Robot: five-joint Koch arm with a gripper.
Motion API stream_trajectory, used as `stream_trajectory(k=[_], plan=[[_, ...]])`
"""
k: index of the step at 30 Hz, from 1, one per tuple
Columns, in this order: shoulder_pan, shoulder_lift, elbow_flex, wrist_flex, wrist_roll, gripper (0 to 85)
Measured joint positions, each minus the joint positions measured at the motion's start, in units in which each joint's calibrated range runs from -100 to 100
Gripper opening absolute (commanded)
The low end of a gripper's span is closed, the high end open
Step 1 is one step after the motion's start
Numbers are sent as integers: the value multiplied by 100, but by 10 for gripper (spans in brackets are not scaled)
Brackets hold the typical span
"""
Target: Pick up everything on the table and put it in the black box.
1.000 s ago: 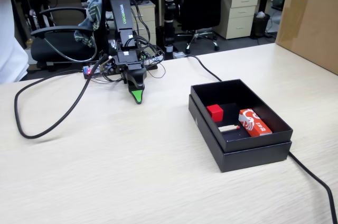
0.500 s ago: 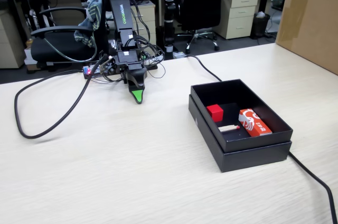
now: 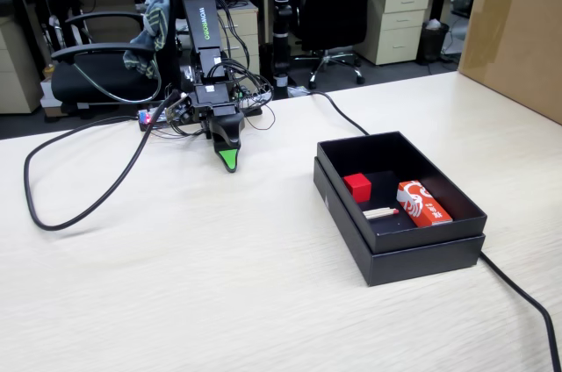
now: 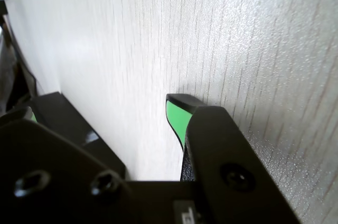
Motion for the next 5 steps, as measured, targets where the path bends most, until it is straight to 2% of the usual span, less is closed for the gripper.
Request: stream_trajectory(k=[5], plan=[[0,0,0,0,5,484]])
